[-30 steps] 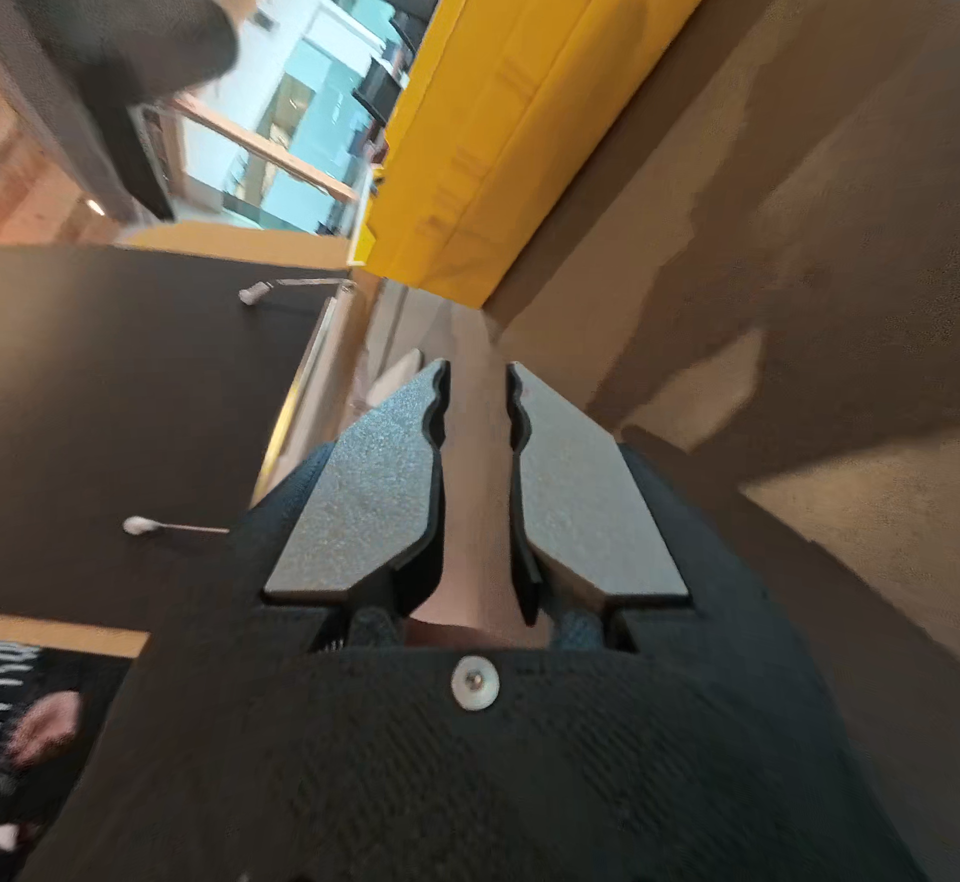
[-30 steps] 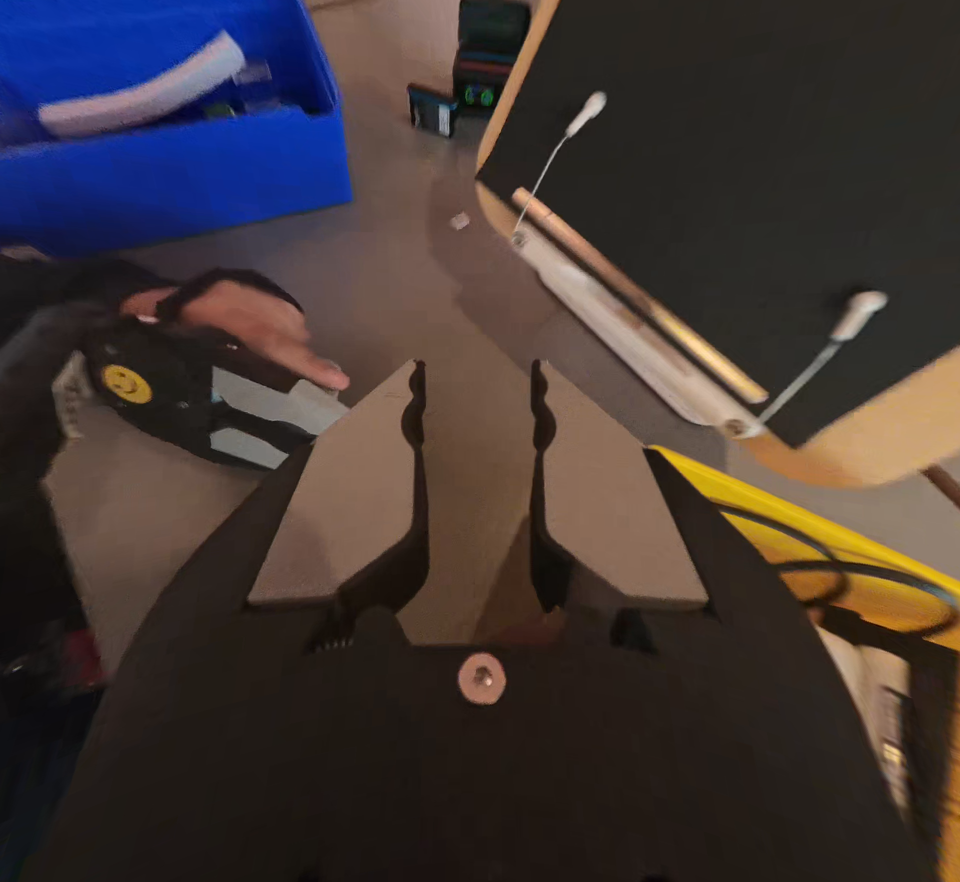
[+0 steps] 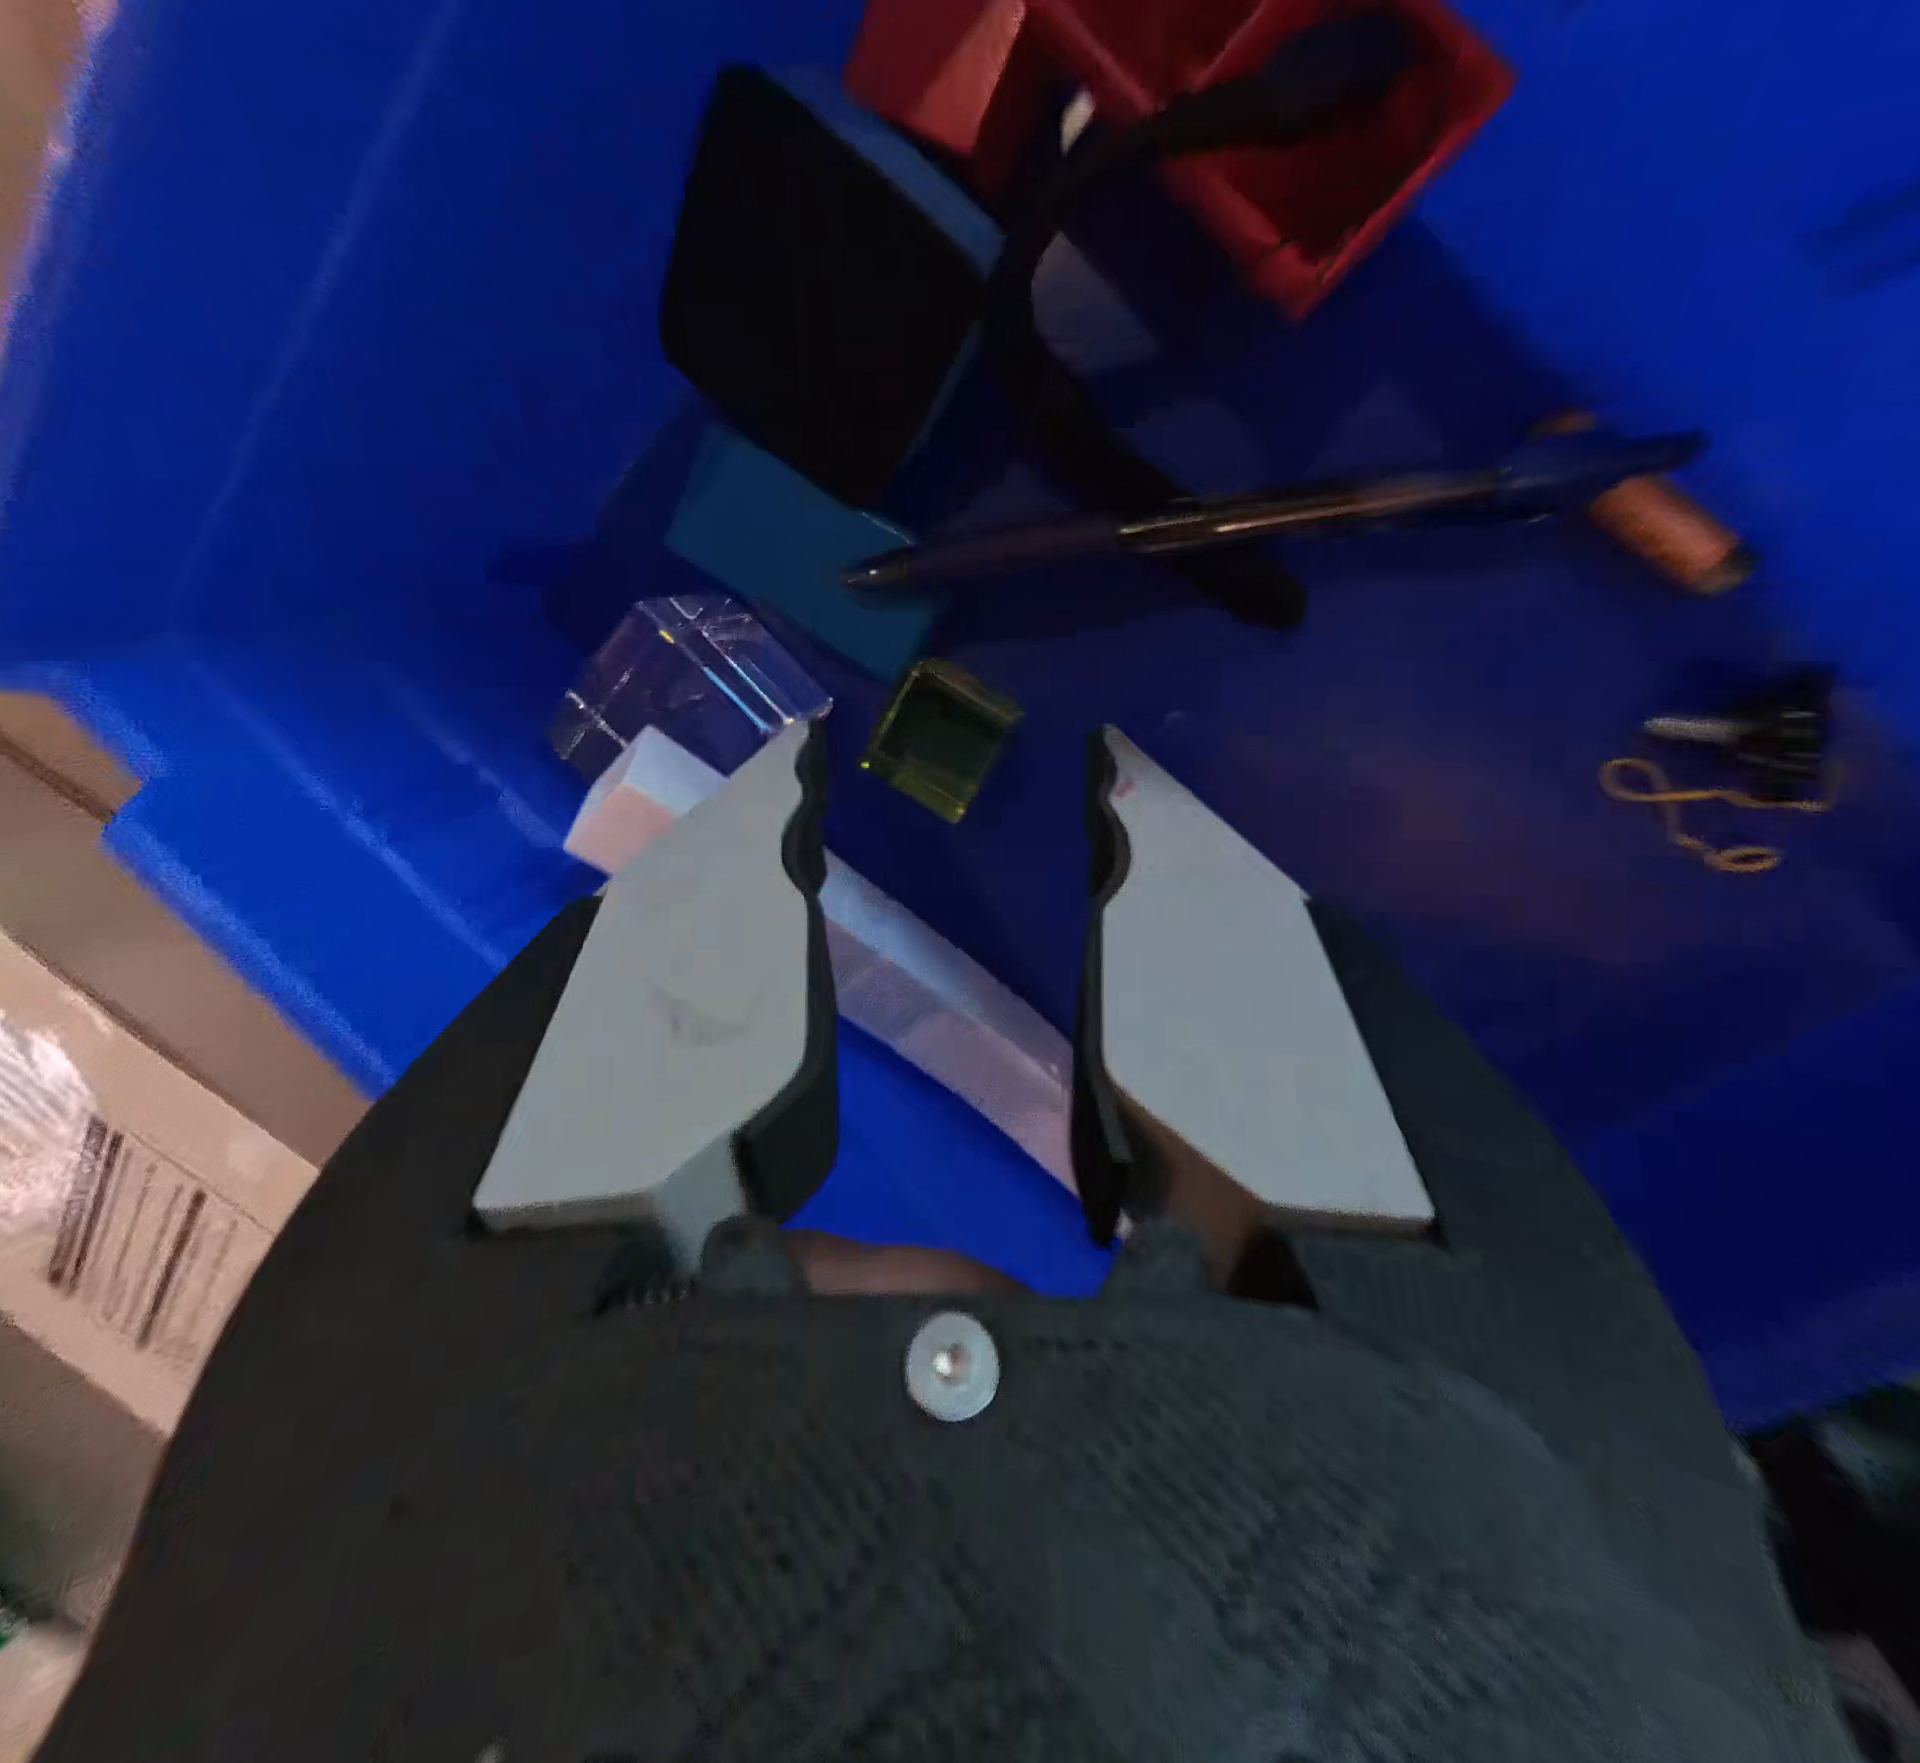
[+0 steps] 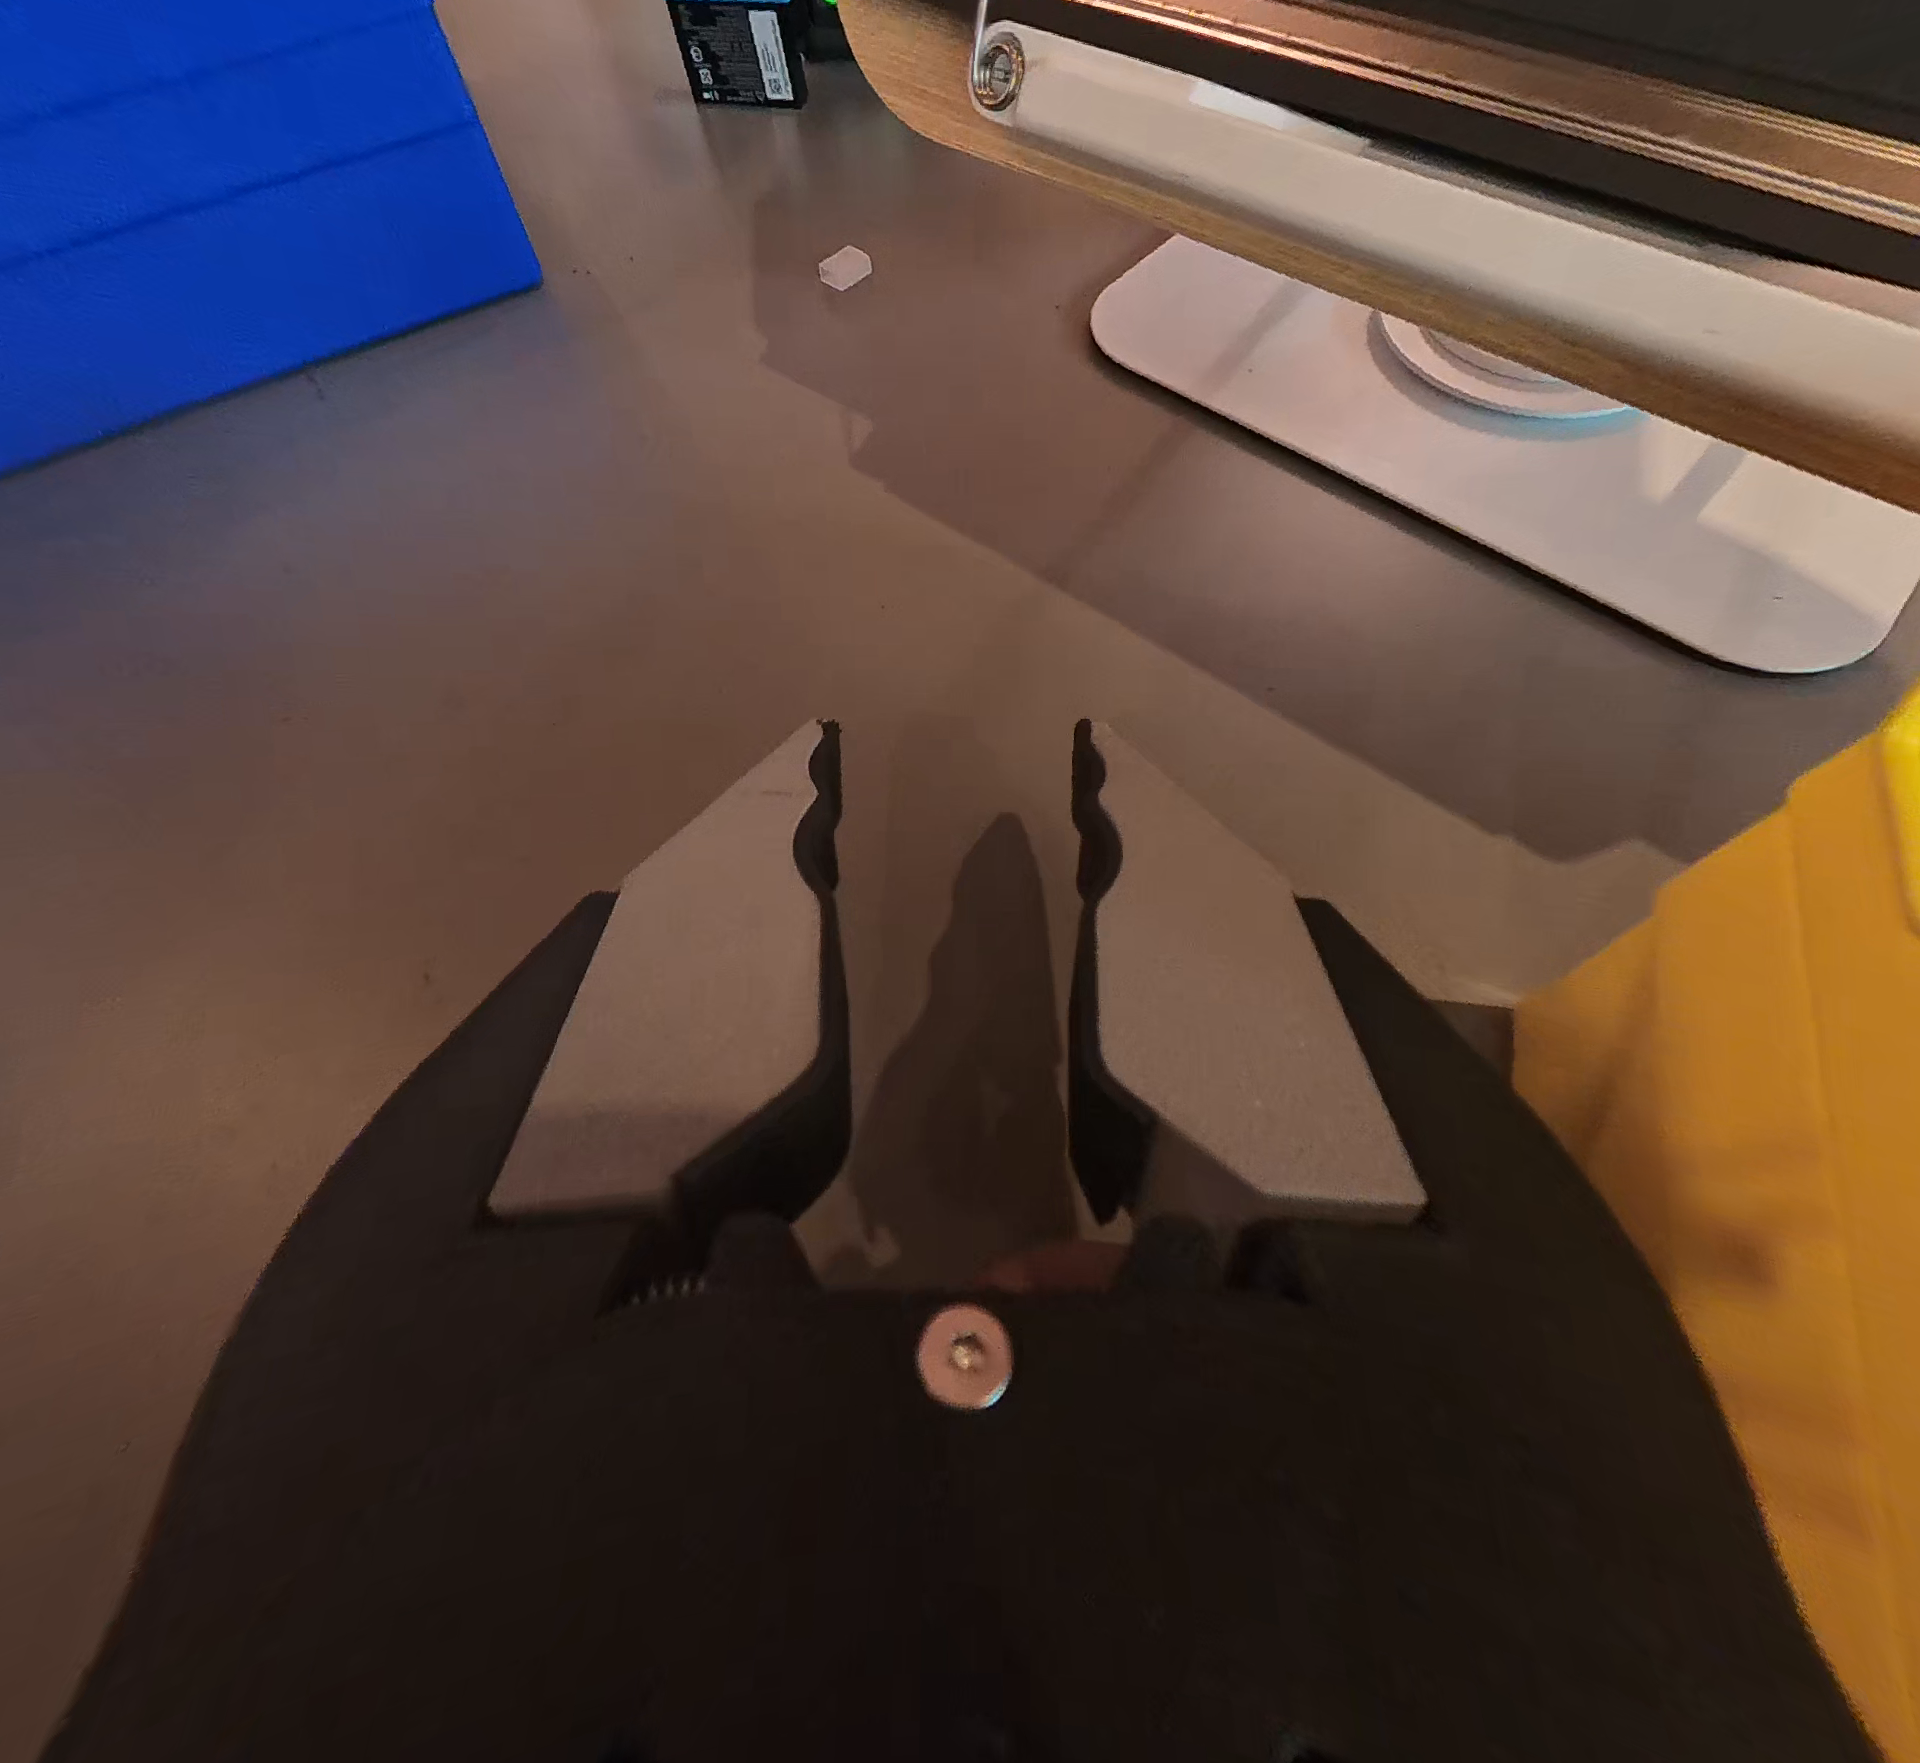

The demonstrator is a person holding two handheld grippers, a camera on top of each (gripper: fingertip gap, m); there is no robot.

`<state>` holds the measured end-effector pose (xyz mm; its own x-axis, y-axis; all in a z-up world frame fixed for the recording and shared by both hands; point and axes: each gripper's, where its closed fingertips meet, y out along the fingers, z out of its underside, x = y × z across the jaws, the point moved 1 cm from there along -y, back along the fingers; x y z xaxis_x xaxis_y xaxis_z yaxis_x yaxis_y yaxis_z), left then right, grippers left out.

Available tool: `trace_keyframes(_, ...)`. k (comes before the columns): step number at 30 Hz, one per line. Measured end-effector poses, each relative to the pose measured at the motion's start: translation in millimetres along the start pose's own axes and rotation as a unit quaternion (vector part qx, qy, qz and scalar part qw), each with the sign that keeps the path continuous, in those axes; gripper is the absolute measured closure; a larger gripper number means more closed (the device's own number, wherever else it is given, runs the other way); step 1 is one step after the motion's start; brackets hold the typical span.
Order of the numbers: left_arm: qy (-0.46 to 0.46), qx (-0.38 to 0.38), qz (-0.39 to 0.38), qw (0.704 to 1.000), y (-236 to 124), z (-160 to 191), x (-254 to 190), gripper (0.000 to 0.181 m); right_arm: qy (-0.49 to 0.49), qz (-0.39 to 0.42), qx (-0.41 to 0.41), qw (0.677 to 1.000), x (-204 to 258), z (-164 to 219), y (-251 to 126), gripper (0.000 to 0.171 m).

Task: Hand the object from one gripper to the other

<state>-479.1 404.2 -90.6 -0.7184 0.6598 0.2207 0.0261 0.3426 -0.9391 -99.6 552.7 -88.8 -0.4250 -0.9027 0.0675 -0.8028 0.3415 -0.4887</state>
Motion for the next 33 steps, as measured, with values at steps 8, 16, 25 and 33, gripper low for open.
trace_keyframes(8, 0.056, 0.1, 0.049, 0.992, 25, 13, -7, 0.155, 0.012, -0.016, 0.006, 1.0, 1, 1, 1, 0.132)
trace_keyframes(16, -0.028, -0.055, -0.219, 0.974, -65, -32, 69, 0.155, -0.014, -0.021, -0.005, 1.0, 10, -1, -1, 0.133)
trace_keyframes(25, 0.008, -0.416, -0.223, 0.882, -155, -247, -81, 0.156, -0.008, -0.113, -0.091, 0.989, 40, -27, -16, 0.121)
trace_keyframes(33, 0.018, -0.396, -0.256, 0.882, 12, -318, -108, 0.156, 0.043, -0.102, -0.176, 0.978, 16, -45, -39, 0.115)
